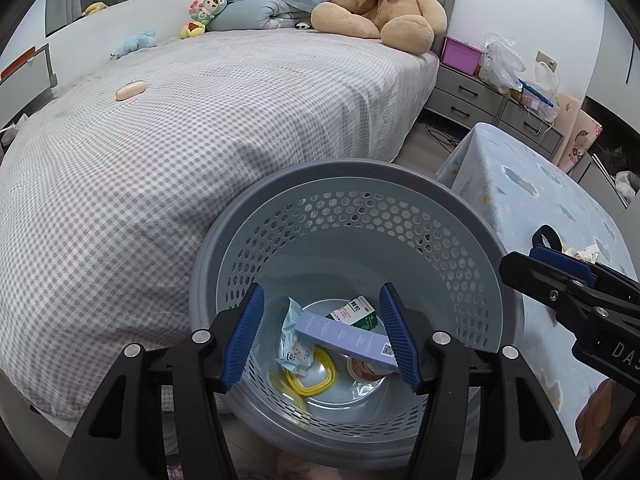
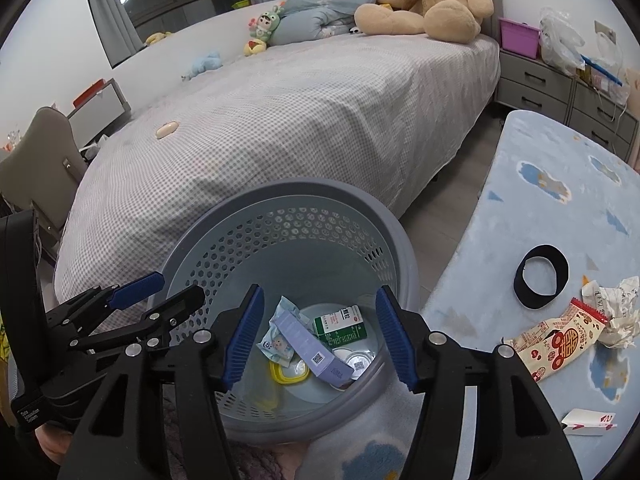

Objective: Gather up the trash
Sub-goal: 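Open both tools to drop the box and lid into the basket, then move both tools back to the table toward the wrapper and card box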

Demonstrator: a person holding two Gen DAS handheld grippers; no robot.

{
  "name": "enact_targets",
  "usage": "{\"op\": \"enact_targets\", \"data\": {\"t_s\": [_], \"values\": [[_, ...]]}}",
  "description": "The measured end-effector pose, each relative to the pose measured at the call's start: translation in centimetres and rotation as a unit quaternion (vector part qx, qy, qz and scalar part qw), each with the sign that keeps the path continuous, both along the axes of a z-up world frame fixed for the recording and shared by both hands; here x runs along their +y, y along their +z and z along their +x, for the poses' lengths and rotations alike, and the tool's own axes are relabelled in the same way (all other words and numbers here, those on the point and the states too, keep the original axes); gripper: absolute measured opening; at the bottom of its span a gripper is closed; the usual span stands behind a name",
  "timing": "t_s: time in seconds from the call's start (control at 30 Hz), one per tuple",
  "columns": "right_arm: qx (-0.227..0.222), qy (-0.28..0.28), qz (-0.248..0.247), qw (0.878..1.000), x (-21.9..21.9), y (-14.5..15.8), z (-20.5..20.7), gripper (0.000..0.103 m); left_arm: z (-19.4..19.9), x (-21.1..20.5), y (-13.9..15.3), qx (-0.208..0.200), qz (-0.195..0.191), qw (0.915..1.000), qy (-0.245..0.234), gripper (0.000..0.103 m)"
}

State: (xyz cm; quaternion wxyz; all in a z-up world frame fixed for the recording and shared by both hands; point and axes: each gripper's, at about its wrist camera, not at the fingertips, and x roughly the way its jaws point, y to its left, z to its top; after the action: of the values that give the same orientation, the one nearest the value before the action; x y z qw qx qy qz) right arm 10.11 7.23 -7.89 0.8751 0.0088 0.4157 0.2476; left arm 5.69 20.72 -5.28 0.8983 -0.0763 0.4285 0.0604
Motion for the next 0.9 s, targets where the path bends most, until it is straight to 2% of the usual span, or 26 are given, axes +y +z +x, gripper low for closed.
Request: {"op": "enact_targets", "data": {"t_s": [0.23, 0.57, 0.9], "values": [[-0.003, -0.001, -0.001, 1.0, -0.2, 0.0, -0.2, 0.058, -0.1, 0.1, 0.0, -0.002, 0.002, 1.0, 0.0, 0.059], [-0.001, -0.015, 0.001, 1.0, -1.1, 0.0, -1.0, 0.065, -0.4, -0.1, 0.3, -0.006, 0.006, 1.0, -0.001, 0.062], [0.008, -0.046, -0.002, 0.999, -4.2, -0.6, -2.9, 0.07, -0.4, -1.5, 0.7, -0.01, 0.013, 0.9998, -0.012, 0.063]]}}
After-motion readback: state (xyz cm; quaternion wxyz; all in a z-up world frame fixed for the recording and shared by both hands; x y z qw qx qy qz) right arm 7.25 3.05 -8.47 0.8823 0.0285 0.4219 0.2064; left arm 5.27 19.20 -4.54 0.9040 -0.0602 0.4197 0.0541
